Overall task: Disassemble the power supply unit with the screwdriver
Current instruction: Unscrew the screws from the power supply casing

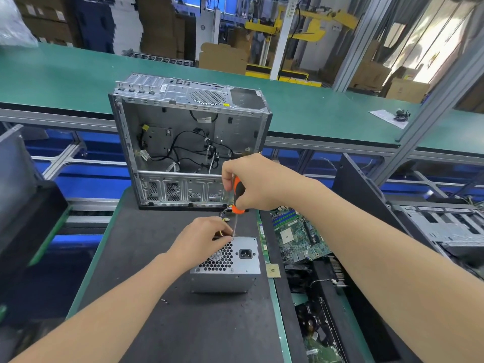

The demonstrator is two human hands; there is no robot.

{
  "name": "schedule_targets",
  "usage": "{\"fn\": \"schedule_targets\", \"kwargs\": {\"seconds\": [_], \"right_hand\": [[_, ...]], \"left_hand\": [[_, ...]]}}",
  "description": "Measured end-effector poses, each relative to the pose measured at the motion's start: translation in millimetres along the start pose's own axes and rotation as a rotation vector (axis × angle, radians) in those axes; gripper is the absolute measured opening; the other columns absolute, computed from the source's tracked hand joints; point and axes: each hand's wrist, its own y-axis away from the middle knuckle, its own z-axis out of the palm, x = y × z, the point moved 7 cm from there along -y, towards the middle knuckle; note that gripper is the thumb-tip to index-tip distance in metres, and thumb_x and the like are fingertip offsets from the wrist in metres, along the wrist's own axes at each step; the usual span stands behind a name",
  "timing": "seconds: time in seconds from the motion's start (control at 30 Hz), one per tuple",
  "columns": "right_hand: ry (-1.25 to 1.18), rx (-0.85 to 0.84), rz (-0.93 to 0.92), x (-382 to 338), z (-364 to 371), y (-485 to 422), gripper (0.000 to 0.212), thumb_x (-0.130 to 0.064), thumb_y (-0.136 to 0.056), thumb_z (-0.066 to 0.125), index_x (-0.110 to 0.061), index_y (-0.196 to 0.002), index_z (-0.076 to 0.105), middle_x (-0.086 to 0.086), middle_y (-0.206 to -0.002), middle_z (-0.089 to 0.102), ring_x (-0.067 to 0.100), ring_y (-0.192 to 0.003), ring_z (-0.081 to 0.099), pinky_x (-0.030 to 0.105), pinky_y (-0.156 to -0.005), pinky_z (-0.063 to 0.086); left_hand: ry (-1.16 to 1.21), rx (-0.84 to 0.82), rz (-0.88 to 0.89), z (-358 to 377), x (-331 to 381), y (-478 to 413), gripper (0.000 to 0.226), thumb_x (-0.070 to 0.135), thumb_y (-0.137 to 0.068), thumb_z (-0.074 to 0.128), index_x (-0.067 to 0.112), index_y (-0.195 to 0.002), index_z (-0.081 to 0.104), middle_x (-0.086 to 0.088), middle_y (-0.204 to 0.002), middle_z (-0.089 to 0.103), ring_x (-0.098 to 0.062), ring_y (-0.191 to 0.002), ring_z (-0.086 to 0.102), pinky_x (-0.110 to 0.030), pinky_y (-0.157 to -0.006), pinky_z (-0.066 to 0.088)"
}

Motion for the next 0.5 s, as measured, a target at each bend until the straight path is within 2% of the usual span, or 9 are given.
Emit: {"fn": "schedule_targets", "kwargs": {"seconds": [0.13,0.23,0.33,0.43,0.5], "right_hand": [[-0.056,0.021,0.010,2,-4,4,0.030,-0.015,-0.074,0.077,-0.023,-0.097,0.059,-0.014,-0.081,0.056,0.005,-0.075,0.055,0.023,-0.051,0.033],[-0.058,0.026,0.019,4,-8,6,0.030,-0.017,-0.074,0.077,-0.024,-0.098,0.059,-0.011,-0.086,0.059,0.006,-0.077,0.054,0.024,-0.053,0.036],[-0.072,0.038,0.032,8,-9,9,0.030,-0.015,-0.073,0.077,-0.024,-0.095,0.059,-0.008,-0.082,0.060,0.013,-0.076,0.058,0.027,-0.053,0.038],[-0.075,0.068,0.051,12,-11,12,0.030,-0.016,-0.071,0.077,-0.024,-0.093,0.059,-0.009,-0.077,0.058,0.014,-0.074,0.057,0.027,-0.051,0.034],[-0.080,0.079,0.062,14,-12,13,0.030,-0.018,-0.070,0.078,-0.025,-0.092,0.059,-0.009,-0.076,0.057,0.012,-0.075,0.055,0.028,-0.051,0.033]], "left_hand": [[-0.170,-0.060,0.037,7,4,-2,0.013,0.038,-0.104,0.059,0.028,-0.108,0.067,0.021,-0.111,0.062,0.002,-0.083,0.055,-0.026,-0.078,0.050],[-0.139,-0.092,0.015,10,2,-4,0.010,0.035,-0.106,0.056,0.027,-0.107,0.063,0.019,-0.112,0.060,0.000,-0.085,0.055,-0.027,-0.081,0.049],[-0.052,-0.106,0.019,8,0,-4,0.010,0.025,-0.104,0.061,0.025,-0.108,0.071,0.017,-0.109,0.064,-0.001,-0.093,0.060,-0.027,-0.090,0.052],[-0.083,-0.100,0.112,2,3,-1,0.015,0.025,-0.102,0.066,0.023,-0.110,0.078,0.016,-0.107,0.071,0.000,-0.096,0.064,-0.015,-0.088,0.048],[-0.128,-0.103,0.165,-2,8,0,0.015,0.028,-0.102,0.067,0.023,-0.109,0.079,0.016,-0.107,0.072,-0.003,-0.096,0.066,-0.014,-0.085,0.047]]}}
